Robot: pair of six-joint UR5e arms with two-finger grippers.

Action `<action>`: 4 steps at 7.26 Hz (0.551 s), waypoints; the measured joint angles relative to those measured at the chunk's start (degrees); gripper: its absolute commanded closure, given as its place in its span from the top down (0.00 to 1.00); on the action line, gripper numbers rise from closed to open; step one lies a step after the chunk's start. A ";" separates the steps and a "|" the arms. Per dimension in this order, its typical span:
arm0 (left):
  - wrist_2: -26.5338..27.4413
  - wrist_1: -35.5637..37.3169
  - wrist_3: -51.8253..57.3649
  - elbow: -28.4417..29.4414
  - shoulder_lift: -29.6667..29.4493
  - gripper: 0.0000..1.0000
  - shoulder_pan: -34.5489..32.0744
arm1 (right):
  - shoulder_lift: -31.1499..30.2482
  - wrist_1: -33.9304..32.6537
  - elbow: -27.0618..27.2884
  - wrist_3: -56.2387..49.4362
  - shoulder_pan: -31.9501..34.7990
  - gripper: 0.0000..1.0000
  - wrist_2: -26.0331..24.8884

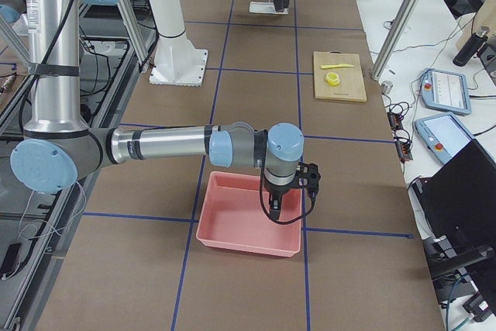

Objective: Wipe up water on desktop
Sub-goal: 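Lower the left gripper onto the grey towel on the white stand and grasp it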

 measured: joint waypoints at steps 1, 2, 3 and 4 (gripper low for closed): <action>-0.02 0.00 0.00 -0.02 0.00 0.00 0.04 | 0.01 0.00 -0.01 0.00 0.00 1.00 0.01; -0.06 0.00 0.00 -0.02 0.00 0.00 0.06 | 0.01 0.00 -0.03 0.00 0.00 1.00 0.01; -0.08 -0.03 0.03 -0.04 0.00 0.00 0.07 | 0.03 0.00 -0.03 0.00 0.00 1.00 0.01; -0.08 -0.34 0.06 -0.06 0.12 0.00 0.07 | 0.06 0.00 -0.03 0.00 0.00 1.00 0.01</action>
